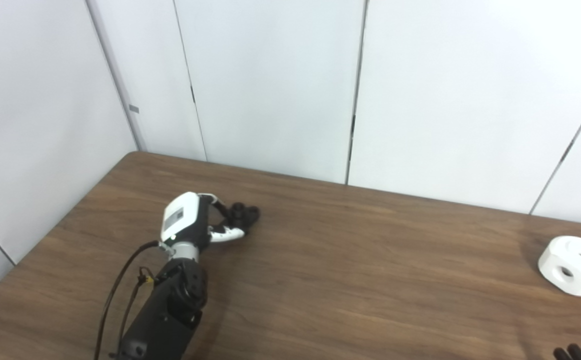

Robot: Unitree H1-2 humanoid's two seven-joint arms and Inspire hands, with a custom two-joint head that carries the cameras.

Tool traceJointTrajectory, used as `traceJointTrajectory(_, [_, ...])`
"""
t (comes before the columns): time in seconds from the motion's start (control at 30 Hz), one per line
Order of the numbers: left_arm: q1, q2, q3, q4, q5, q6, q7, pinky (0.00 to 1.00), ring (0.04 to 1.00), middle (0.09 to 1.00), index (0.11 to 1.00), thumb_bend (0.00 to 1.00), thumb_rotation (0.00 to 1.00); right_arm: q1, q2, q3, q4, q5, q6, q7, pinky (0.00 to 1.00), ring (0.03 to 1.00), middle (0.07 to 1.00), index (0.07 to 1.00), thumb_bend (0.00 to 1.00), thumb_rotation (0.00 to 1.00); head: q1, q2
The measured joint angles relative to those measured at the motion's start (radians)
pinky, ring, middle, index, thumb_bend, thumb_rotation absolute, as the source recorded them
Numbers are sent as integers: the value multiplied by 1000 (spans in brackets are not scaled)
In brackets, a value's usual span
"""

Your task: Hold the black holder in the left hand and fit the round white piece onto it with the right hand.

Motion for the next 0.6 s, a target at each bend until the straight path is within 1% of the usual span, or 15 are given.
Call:
traceJointTrajectory(0.17, [46,36,-38,-123,12,-4,-80,791,871,812,490,508,50,-1,0,5,-6,-20,8,-6,1000,988,941,952,489,1000,-18,11])
traceJointTrajectory(0.3, [93,40,-55,-205,12,-13,-124,792,871,819,491,506,53,-1,2,9,-18,-44,24,-19,1000,976,937,955,487,1000,-51,26])
traceJointTrajectory(0.33, [105,40,-57,-227,11,-23,-134,793,871,820,491,506,54,-1,2,11,-21,-50,28,-22,1000,972,936,956,483,1000,-63,32])
traceJointTrajectory(0.43, [136,40,-64,-275,6,-46,-164,743,881,833,491,505,57,-1,2,16,-22,-71,29,-29,1000,967,933,950,490,1000,-74,37])
traceJointTrajectory(0.47, [145,40,-66,-292,5,-51,-177,763,888,837,491,505,58,-1,2,18,-22,-74,29,-33,1000,964,928,946,488,1000,-87,41])
traceJointTrajectory(0.53, [162,40,-70,-316,0,-75,-193,807,910,843,492,505,58,-1,2,19,-23,-77,31,-38,1000,964,923,943,503,1000,-91,49])
traceJointTrajectory(0.6, [185,41,-80,-349,0,-97,-205,844,935,851,492,504,61,-1,2,21,-24,-79,32,-42,1000,957,922,943,489,1000,-117,69])
